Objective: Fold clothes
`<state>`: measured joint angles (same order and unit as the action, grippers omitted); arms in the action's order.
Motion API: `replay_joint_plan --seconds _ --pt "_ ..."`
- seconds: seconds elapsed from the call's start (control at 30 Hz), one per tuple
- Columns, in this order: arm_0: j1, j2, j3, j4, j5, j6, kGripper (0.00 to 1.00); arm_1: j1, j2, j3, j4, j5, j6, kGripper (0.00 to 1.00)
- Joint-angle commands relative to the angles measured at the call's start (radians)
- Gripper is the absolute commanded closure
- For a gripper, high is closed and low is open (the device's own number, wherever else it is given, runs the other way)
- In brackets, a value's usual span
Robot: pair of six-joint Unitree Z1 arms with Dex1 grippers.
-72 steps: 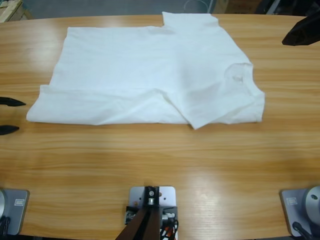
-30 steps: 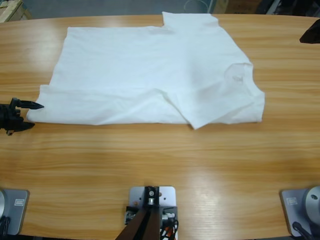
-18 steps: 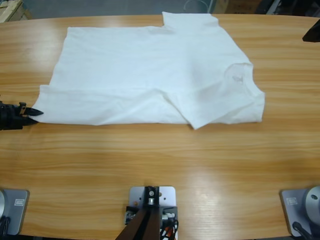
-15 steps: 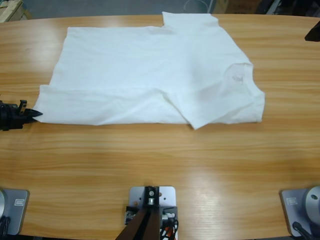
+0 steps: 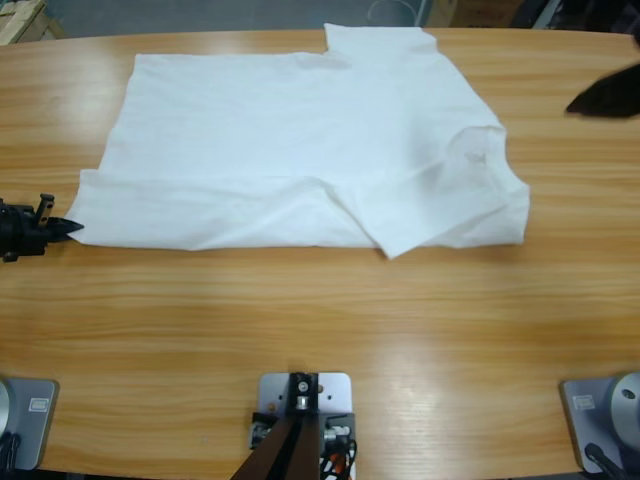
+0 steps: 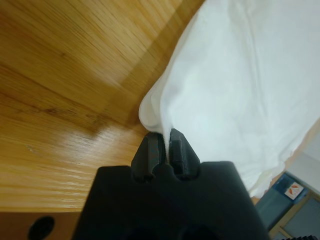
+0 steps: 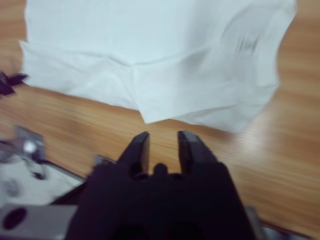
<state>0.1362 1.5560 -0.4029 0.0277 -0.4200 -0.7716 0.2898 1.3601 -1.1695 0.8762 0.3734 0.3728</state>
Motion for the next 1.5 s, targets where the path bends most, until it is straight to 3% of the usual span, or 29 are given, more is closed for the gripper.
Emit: replay_joint_plan --seconds 0.03,0.4,0.43,0.5,0.57,0.93,1.5 --pt "0.002 -0.046 0.008 -0.015 -0.020 0.012 1.000 -0.100 -0.023 0.369 -0.359 0.155 0.185 0.335" --pt "0.002 -0.065 0.010 -0.015 -0.020 0.012 1.000 -0.229 0.175 0.430 -0.468 0.115 0.255 0.334" --pt "0.002 -0.065 0.010 -0.015 -0.020 0.012 1.000 -0.248 0.192 0.432 -0.474 0.110 0.255 0.282" --pt "0.002 -0.065 0.011 -0.015 -0.020 0.012 1.000 -0.271 0.225 0.435 -0.490 0.110 0.255 0.067" --pt "0.002 -0.067 0.012 -0.015 -0.020 0.012 1.000 -0.273 0.242 0.451 -0.516 0.106 0.269 0.000" --pt "0.002 -0.066 0.012 -0.015 -0.020 0.013 1.000 -0.273 0.271 0.573 -0.634 0.061 0.336 0.000" --pt "0.000 -0.088 0.018 -0.015 -0.033 0.011 1.000 -0.274 0.296 0.648 -0.788 0.058 0.280 0.000"
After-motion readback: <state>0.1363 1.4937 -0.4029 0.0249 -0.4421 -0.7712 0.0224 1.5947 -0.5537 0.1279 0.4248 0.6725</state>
